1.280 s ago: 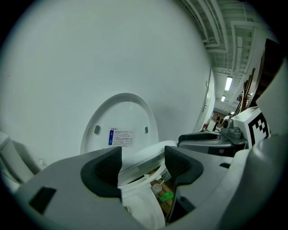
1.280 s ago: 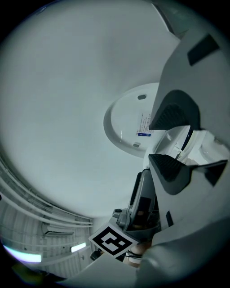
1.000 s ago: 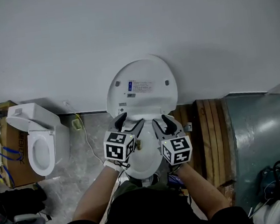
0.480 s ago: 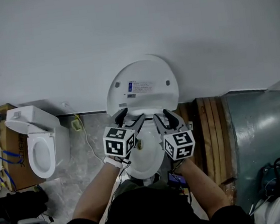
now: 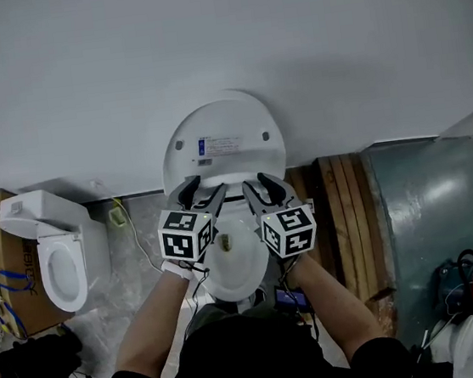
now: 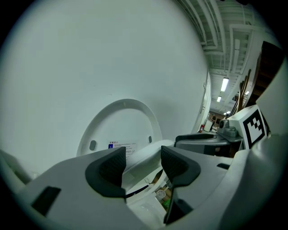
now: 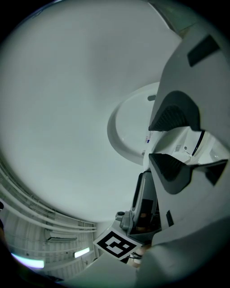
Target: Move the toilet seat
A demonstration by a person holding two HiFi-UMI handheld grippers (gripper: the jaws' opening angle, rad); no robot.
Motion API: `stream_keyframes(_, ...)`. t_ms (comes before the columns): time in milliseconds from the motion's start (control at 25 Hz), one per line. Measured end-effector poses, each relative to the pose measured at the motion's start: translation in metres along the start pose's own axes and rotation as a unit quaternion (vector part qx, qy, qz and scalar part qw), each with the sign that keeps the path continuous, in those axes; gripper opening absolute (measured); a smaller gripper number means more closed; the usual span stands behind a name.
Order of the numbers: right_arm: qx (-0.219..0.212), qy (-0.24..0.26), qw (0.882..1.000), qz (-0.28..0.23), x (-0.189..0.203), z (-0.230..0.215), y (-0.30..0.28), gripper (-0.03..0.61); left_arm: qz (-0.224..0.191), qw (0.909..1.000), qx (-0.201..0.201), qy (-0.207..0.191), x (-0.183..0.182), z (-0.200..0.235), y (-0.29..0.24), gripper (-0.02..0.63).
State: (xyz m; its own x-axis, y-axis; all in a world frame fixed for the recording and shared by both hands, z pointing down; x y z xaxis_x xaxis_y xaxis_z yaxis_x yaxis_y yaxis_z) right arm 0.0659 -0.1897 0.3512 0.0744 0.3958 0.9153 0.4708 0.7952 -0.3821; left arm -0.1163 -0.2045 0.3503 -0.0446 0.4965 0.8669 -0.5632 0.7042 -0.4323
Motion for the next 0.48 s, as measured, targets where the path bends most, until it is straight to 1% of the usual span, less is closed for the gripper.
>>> stream_keyframes(80,0.003,-0.002,1.0,-0.003,-0.002,-0.003,-0.001,0.179,0.009,0.9995,-0.008,-0.028,-0.002,-0.002,-0.003,0.245)
stream_keyframes(160,0.005,-0.002,1.0,-0.004,-0.004,-0.006,-0.005,0.179,0.017,0.9986,-0.018,-0.047,-0.002,0.0,-0.007,0.241)
stream_keyframes(480,0.006,0.001,1.0,-0.008,-0.013,-0.014,-0.022,0.175,0.024,0.9979,-0.035,-0.048,-0.006,0.017,-0.017,0.221)
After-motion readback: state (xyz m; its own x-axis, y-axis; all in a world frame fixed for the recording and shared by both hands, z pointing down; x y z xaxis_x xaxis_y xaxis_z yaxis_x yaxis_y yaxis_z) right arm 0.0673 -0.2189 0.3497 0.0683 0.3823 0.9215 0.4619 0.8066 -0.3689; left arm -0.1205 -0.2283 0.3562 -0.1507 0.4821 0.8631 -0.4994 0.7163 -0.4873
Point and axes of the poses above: the fingertips, and each gripper's own axes: y backward along the fingers, z to its left, x out of its underside, the point moved 9 cm from there along y, backward along the fingers, and after that the axes turned 1 degree about y, right-handed, at the moved point
